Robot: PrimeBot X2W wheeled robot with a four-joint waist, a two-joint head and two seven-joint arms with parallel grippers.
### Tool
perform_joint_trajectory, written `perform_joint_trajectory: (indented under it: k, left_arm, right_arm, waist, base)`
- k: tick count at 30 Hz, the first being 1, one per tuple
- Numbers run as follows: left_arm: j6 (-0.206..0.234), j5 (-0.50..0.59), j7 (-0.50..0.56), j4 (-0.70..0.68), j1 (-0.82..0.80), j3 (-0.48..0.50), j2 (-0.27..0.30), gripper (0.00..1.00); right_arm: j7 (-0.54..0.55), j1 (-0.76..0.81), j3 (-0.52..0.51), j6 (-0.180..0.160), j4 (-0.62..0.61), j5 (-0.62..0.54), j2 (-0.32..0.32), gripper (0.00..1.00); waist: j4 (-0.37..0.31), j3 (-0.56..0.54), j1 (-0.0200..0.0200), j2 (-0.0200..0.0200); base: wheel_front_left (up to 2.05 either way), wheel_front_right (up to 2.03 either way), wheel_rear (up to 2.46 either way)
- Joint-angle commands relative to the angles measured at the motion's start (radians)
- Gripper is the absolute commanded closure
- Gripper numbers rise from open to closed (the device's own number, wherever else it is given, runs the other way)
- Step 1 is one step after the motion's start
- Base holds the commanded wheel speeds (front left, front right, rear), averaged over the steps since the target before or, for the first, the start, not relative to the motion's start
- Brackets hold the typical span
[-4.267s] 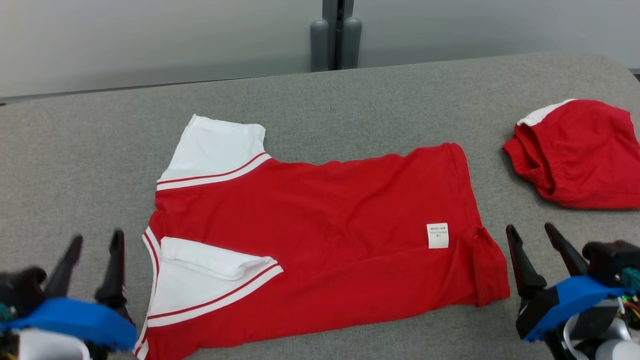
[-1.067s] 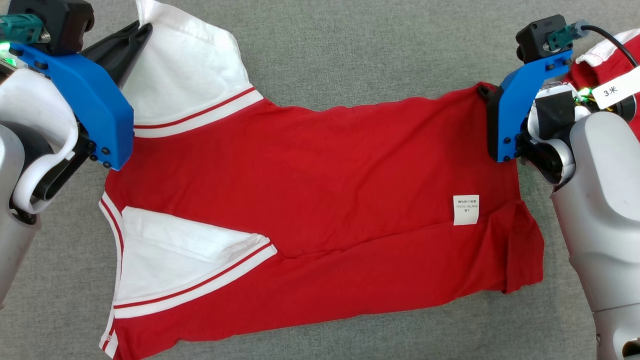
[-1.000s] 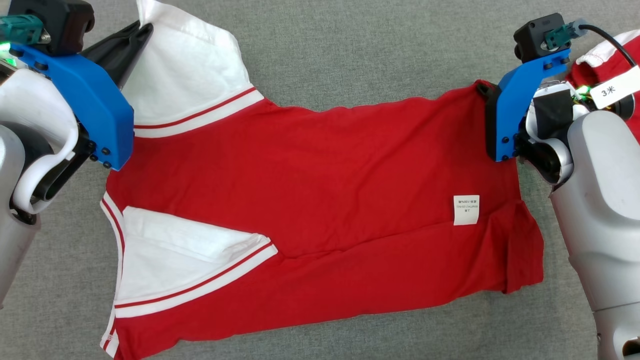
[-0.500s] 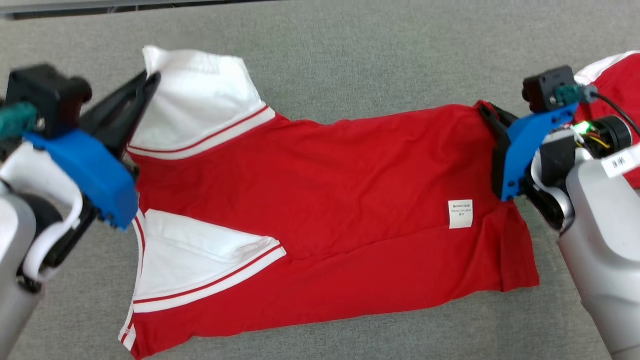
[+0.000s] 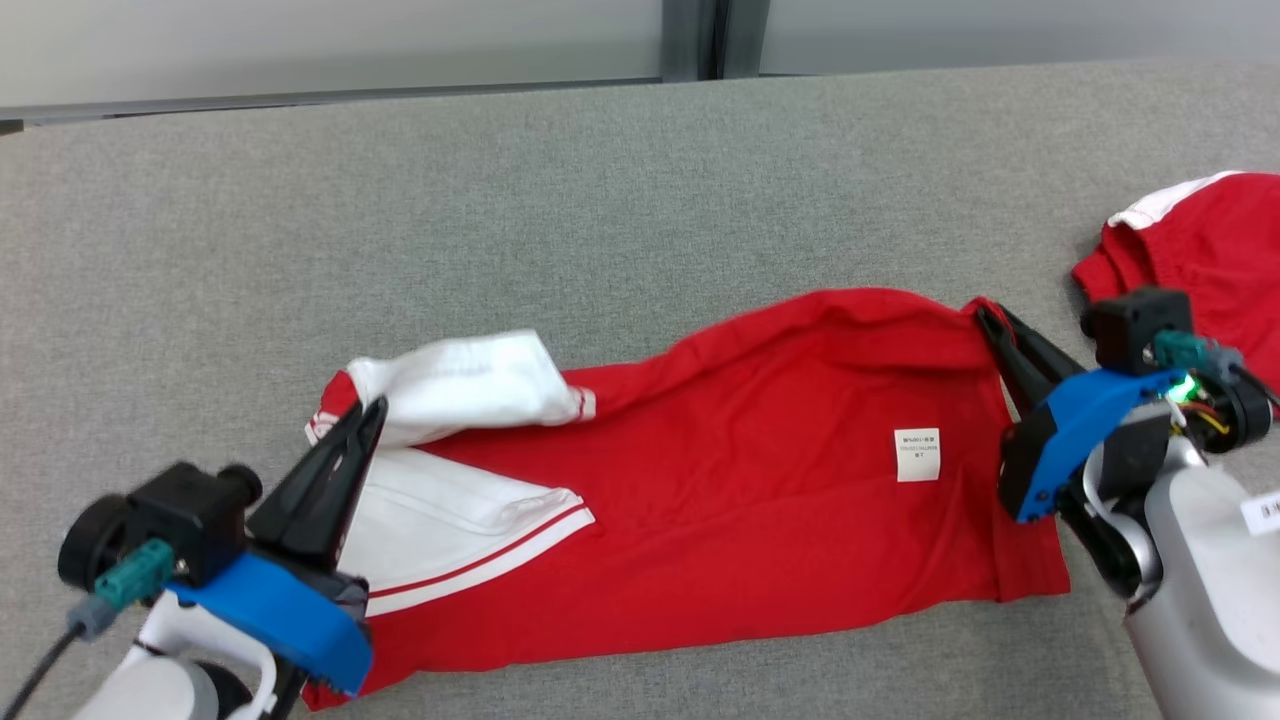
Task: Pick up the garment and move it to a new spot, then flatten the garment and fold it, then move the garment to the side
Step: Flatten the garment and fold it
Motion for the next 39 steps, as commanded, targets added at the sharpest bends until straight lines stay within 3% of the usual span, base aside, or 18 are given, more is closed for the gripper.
perform_joint_trajectory:
  k: [1,15,16,17,18,19,20,30,39]
  left_arm:
    - [0.02,0.002,-0.039,0.023,0.045,-0.005,-0.012,1.0]
    - [0.039,-0.035,-0.176,0.163,0.169,-0.009,-0.085,1.0]
    - [0.039,-0.042,-0.187,0.172,0.174,-0.005,-0.091,1.0]
    - [0.039,-0.049,-0.197,0.18,0.179,-0.001,-0.098,1.0]
    - [0.037,-0.055,-0.206,0.19,0.185,0.002,-0.102,0.69]
    - [0.038,-0.059,-0.215,0.199,0.191,0.007,-0.107,0.44]
    - [0.04,-0.066,-0.223,0.207,0.197,0.013,-0.115,0.01]
    - [0.06,-0.076,-0.271,0.229,0.255,0.086,-0.136,0.0]
    - [0.117,0.015,-0.278,0.134,0.258,0.177,-0.162,0.0]
  right_arm:
    - [-0.012,0.053,-0.022,0.0,-0.029,-0.009,0.012,1.0]
    - [-0.016,0.232,-0.112,0.0,-0.14,-0.052,0.061,0.97]
    - [-0.018,0.242,-0.11,0.0,-0.146,-0.053,0.063,0.75]
    - [-0.024,0.249,-0.108,0.0,-0.15,-0.055,0.062,0.4]
    - [-0.03,0.257,-0.105,0.0,-0.156,-0.064,0.06,0.0]
    - [-0.04,0.268,-0.103,0.0,-0.163,-0.066,0.06,0.0]
    - [-0.047,0.28,-0.104,0.0,-0.17,-0.066,0.063,0.0]
    - [-0.059,0.426,-0.161,0.0,-0.261,-0.064,0.067,0.0]
    - [-0.039,0.391,-0.253,0.0,-0.294,-0.065,0.116,0.0]
  waist:
    - [0.001,-0.012,0.0001,0.0]
    - [0.003,-0.064,0.0001,0.0]
    - [0.001,-0.066,0.0001,0.0]
    - [0.0,-0.068,0.0001,0.0]
    - [-0.001,-0.07,0.0001,0.0]
    - [-0.002,-0.073,0.0001,0.0]
    - [-0.002,-0.076,0.0001,0.0]
    - [-0.006,-0.095,0.0001,0.0]
    - [0.02,-0.118,0.0001,0.0]
  base:
    - [0.0,0.0,0.0]
    - [0.0,0.0,0.0]
    - [0.0,0.0,0.0]
    - [0.0,0.0,0.0]
    - [0.0,0.0,0.0]
    - [0.0,0.0,0.0]
    - [0.0,0.0,0.0]
    - [0.0,0.0,0.0]
    - [0.0,0.0,0.0]
